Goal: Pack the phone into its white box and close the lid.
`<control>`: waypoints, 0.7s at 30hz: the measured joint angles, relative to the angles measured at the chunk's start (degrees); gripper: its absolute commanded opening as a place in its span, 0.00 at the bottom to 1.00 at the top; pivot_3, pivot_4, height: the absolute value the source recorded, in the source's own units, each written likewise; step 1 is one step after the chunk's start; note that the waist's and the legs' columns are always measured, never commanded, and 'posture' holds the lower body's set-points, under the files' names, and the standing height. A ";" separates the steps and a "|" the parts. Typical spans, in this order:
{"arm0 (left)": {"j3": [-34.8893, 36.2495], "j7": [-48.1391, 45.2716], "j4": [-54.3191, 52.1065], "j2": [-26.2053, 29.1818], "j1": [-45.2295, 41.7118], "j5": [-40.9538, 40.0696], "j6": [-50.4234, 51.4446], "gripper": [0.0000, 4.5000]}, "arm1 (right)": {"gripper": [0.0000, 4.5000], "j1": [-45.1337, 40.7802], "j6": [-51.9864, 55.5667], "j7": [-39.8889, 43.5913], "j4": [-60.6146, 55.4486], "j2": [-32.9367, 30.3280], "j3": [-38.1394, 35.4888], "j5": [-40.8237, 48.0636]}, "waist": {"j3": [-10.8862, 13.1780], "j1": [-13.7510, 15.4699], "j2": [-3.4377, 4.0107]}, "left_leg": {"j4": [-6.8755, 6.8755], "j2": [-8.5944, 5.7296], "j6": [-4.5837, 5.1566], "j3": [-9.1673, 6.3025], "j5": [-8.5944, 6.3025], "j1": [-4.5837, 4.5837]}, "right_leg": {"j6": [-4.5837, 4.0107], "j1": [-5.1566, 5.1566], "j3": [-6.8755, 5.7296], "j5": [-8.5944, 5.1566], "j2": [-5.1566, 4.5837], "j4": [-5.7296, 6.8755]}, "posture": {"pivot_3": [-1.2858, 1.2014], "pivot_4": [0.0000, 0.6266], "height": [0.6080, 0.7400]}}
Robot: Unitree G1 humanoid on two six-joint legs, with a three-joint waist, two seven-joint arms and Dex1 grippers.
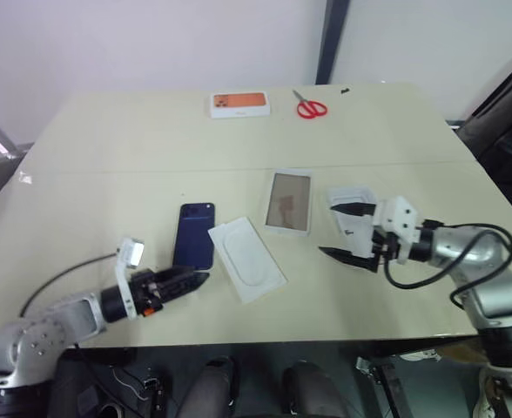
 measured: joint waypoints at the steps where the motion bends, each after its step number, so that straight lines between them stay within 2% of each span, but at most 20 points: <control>1: 0.02 1.75 -0.03 -1.14 -0.11 -1.37 0.77 1.00 | 0.99 -0.35 0.00 -0.27 0.10 0.79 0.85 -0.35 | 0.00 0.08 0.00 | 0.02 0.00 0.00 0.00 0.00 0.00 | 0.00 0.01 0.00 0.00 0.00 0.00 | 0.52 0.24 0.95; 5: -1.22 7.12 -0.01 -4.84 -1.38 -2.74 1.10 1.00 | 0.99 -0.77 0.05 -1.24 0.12 2.44 2.85 -1.14 | 0.00 0.22 0.00 | 0.06 -0.03 -0.01 0.00 0.01 0.00 | 0.00 0.04 0.00 0.00 -0.01 -0.01 | 0.52 0.24 0.95; 9: -3.88 9.86 0.02 -5.94 -2.47 -2.23 0.90 1.00 | 0.99 -0.74 0.05 -1.80 0.11 2.45 2.99 -1.88 | 0.00 0.00 0.00 | 0.02 -0.03 -0.02 0.01 0.01 0.00 | 0.00 0.01 0.01 0.00 0.00 -0.01 | 0.52 0.24 0.95; 21: -7.86 10.92 3.99 -9.60 -6.80 -0.58 -0.89 1.00 | 0.99 -0.71 0.49 -3.63 -0.32 2.94 3.23 -2.42 | -0.01 0.18 0.01 | 0.04 -0.03 -0.04 0.00 0.03 0.00 | 0.00 0.04 0.00 0.00 0.00 -0.01 | 0.52 0.24 0.95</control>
